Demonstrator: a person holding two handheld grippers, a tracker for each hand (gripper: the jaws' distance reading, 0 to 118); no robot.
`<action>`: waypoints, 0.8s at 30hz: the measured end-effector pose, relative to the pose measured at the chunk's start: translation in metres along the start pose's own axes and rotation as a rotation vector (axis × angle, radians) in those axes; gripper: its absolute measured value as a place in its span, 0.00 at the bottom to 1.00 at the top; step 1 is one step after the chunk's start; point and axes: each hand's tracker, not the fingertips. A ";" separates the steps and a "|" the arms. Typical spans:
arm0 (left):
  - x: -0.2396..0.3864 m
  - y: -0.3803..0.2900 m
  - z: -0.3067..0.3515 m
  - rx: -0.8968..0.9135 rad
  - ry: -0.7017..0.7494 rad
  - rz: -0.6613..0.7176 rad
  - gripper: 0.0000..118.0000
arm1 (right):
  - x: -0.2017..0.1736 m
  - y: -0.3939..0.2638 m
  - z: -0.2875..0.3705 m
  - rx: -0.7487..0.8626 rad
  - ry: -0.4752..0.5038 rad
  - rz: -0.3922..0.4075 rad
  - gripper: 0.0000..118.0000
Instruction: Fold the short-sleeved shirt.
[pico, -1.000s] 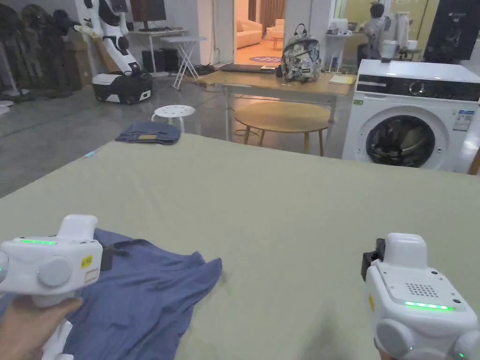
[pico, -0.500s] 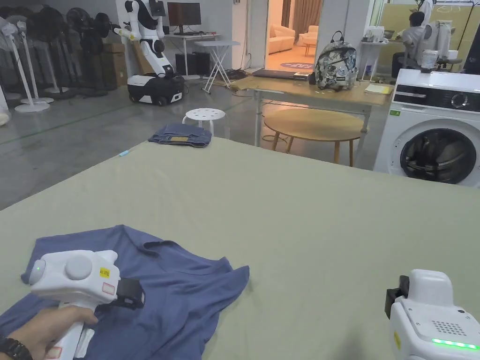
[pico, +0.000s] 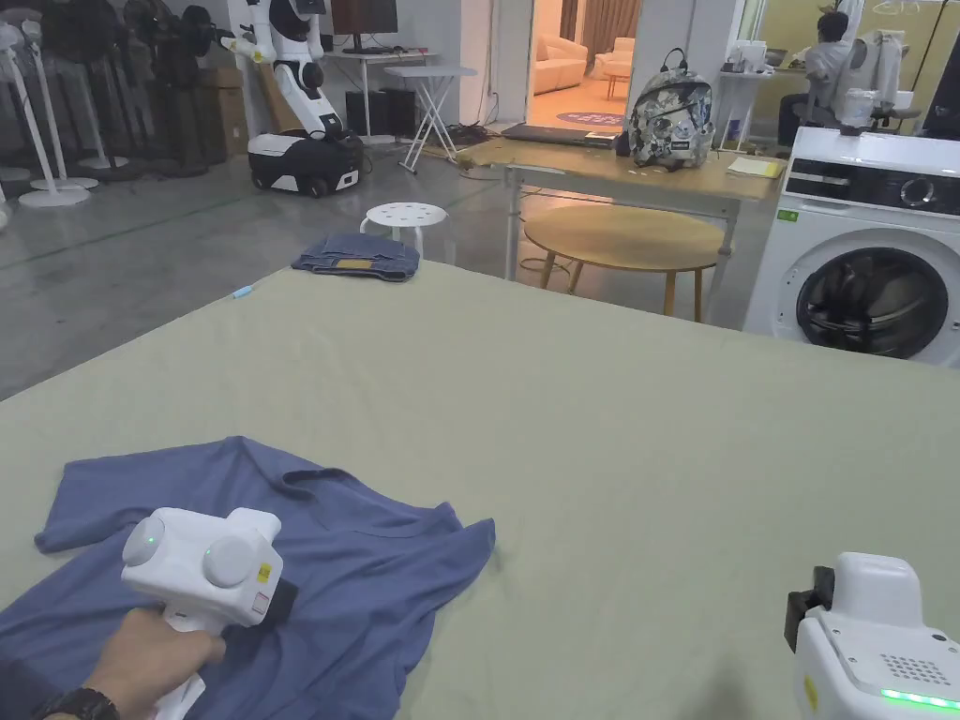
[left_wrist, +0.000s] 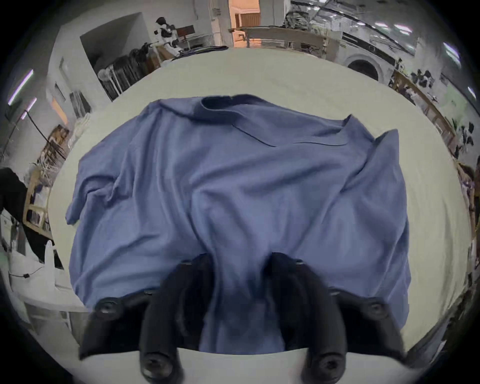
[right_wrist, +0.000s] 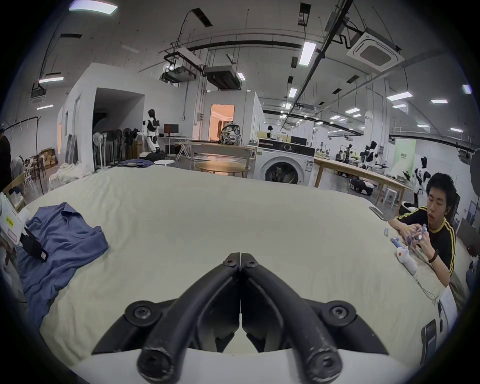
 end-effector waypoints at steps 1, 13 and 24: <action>0.000 0.000 0.000 0.007 0.012 -0.007 0.06 | -0.001 0.000 0.001 -0.003 0.001 -0.002 0.00; -0.027 -0.002 0.064 0.225 -0.099 0.123 0.00 | 0.002 -0.005 0.000 -0.002 0.003 -0.009 0.00; 0.009 0.044 0.150 0.493 -0.179 0.063 0.00 | 0.026 0.012 0.016 0.044 -0.029 -0.047 0.00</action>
